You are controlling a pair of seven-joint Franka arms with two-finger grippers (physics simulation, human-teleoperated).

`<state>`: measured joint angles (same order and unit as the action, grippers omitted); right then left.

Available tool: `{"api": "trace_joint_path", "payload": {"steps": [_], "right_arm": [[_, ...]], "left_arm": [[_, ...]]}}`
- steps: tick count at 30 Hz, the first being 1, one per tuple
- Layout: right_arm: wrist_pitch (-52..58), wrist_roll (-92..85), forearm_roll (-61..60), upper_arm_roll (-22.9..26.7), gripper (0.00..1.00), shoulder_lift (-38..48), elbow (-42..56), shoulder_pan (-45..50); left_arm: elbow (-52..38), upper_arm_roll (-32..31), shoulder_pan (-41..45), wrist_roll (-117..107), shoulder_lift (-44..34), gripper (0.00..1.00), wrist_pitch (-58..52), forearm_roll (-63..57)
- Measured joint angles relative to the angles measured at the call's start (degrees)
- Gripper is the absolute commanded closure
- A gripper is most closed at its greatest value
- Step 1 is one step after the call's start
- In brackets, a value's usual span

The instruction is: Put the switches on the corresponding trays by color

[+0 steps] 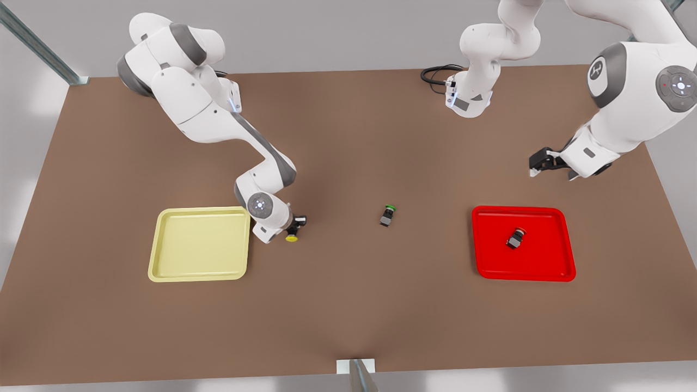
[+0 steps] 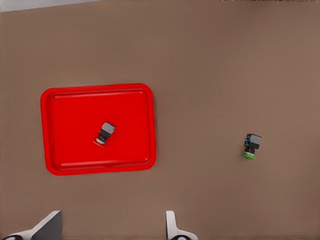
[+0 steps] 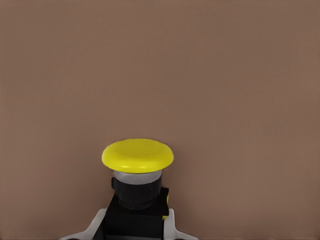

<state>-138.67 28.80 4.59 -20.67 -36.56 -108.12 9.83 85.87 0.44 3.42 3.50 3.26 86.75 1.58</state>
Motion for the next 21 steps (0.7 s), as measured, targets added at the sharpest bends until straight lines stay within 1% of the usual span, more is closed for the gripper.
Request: {"api": "trace_joint_path", "payload": {"steps": [1,2,4,6,8,9,10,11,14,19,20,21], "right_arm": [[0.0,-0.7,-0.1,0.0,0.51,0.2,0.1,0.0],[2.6,-1.5,-0.1,-0.1,0.51,1.4,0.5,-0.5],[6.3,-6.7,-0.6,-0.5,0.51,5.5,0.4,-3.4],[12.0,-18.1,-0.8,-0.6,0.51,9.3,0.6,-10.7],[15.2,-30.8,-0.8,-0.6,0.51,9.4,0.1,-21.8],[15.9,-34.7,-0.8,-0.5,0.50,10.4,-1.0,-23.9],[16.1,-36.7,-0.7,-0.5,0.20,10.5,-1.6,-25.4],[16.1,-36.9,-0.3,-0.5,0.00,11.3,-2.6,-26.4],[16.1,-37.8,-0.3,-0.5,0.00,12.2,-3.5,-26.4],[16.4,-38.0,-0.3,-0.6,0.00,12.5,-3.2,-26.4],[24.8,-37.1,-2.6,-0.6,0.00,17.2,1.4,-26.0],[41.9,-31.6,-4.4,-0.7,0.00,24.4,10.2,-25.6]], "left_arm": [[0.0,0.0,-1.0,0.0,0.0,0.00,0.0,0.0],[0.0,0.0,-1.7,0.0,0.0,0.00,0.0,0.0],[0.0,0.0,-1.7,0.0,0.0,0.00,0.0,0.0],[0.0,0.0,-0.2,0.0,0.0,0.00,0.0,0.0],[0.0,0.0,0.7,-0.1,0.0,0.00,0.0,0.0],[0.0,0.0,0.6,0.0,0.0,0.00,0.0,0.0],[0.0,0.0,0.2,0.0,0.0,0.00,0.0,0.0],[0.0,0.0,-0.4,-0.1,0.1,0.00,0.0,0.0],[0.0,0.0,-1.3,0.0,0.0,0.00,0.0,0.0],[0.0,0.0,0.2,-0.1,0.1,0.00,0.0,0.0],[0.0,0.0,0.1,-0.1,0.1,0.00,0.0,0.0],[0.0,0.0,-0.2,-0.1,0.1,0.00,0.0,0.0]]}}
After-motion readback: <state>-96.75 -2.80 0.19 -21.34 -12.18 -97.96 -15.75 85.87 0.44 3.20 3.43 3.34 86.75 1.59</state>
